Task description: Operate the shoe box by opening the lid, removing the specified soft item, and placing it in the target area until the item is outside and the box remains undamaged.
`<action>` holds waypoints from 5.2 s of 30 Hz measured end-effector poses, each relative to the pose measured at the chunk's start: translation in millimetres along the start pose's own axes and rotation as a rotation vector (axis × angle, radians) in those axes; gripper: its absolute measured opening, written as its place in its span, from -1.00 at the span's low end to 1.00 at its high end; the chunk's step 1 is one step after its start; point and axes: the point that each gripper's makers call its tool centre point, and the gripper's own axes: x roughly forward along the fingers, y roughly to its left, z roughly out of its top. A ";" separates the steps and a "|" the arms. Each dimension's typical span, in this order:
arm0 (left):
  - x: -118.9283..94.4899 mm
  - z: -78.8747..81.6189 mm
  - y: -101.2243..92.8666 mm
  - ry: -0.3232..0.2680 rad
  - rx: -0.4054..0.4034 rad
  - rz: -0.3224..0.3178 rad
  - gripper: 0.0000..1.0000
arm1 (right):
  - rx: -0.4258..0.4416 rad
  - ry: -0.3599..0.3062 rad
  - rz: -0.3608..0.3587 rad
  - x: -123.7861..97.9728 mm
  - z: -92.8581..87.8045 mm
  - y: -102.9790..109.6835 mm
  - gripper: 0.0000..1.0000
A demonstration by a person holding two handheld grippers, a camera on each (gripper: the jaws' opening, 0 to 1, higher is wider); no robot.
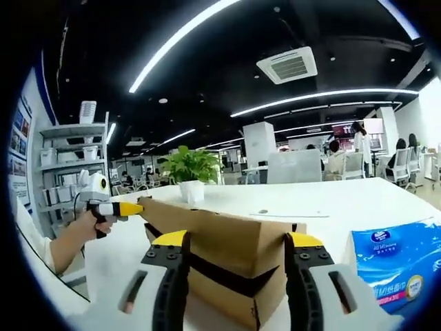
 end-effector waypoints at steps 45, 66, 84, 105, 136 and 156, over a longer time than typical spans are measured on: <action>0.2 -26.0 3.3 -0.009 0.178 0.044 -0.01 | -0.176 0.024 -0.037 1.3 -25.2 0.7 0.19; -6.5 -22.0 -4.5 0.017 0.592 0.014 0.02 | -0.425 -0.003 0.014 -4.7 -17.7 13.1 0.15; -20.8 -12.4 -16.2 -0.055 0.891 -0.072 0.09 | -0.969 -0.053 0.109 -13.8 -9.9 42.4 0.06; -21.2 -25.3 -15.5 0.017 1.214 -0.066 0.02 | -1.182 0.004 0.112 -12.1 -22.6 46.3 -0.08; -13.5 -33.5 -5.5 0.106 1.345 0.022 -0.09 | -1.362 0.128 0.030 -14.2 -41.1 18.5 -0.32; -9.7 -40.0 -6.0 0.141 1.418 0.024 -0.25 | -1.403 0.155 0.009 -14.9 -44.7 12.2 -0.39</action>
